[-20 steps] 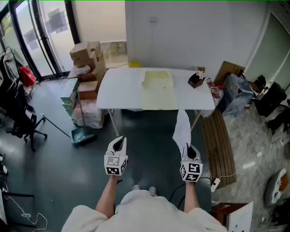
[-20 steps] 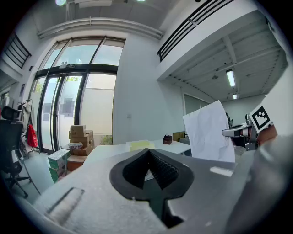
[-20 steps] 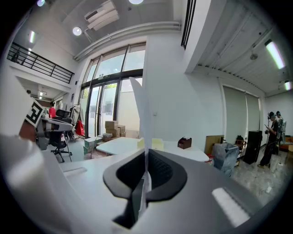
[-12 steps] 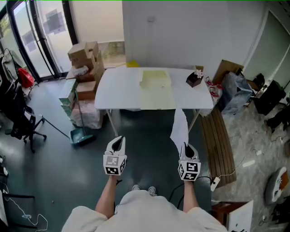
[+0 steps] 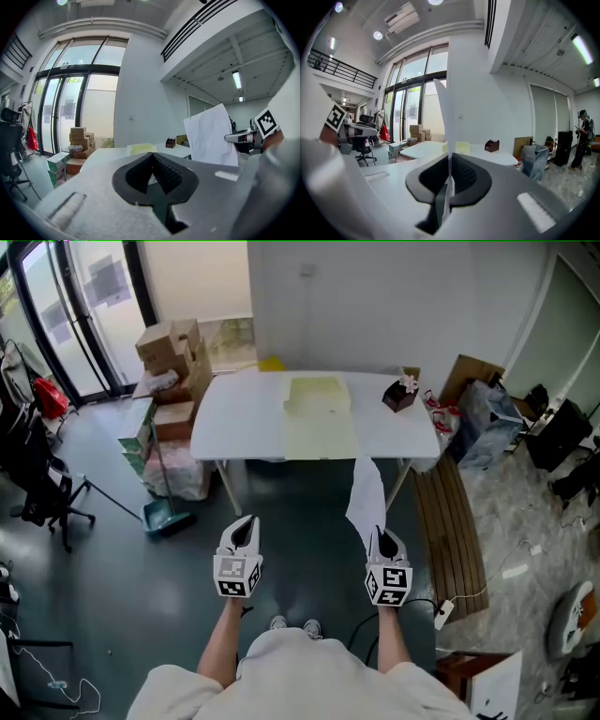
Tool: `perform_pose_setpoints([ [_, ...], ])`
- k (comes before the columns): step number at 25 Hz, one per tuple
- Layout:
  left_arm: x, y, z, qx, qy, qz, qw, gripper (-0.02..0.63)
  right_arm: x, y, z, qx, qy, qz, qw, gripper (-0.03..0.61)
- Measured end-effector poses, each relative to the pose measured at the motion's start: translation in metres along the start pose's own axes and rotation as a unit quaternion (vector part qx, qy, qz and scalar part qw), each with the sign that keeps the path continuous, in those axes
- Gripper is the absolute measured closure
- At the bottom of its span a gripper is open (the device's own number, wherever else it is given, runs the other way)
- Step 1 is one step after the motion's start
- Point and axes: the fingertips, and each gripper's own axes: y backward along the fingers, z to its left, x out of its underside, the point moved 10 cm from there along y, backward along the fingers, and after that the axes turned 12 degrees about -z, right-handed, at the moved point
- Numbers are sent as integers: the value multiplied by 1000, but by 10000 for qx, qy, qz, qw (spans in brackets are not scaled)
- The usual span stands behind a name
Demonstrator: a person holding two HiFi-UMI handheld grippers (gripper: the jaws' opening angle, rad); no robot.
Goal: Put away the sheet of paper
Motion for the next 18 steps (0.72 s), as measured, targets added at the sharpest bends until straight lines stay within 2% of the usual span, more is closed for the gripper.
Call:
perform_pose_setpoints([
  [18, 17, -32, -33, -113, -48, 125, 9998, 614, 23, -27, -37, -362, -87, 25, 9993, 576],
])
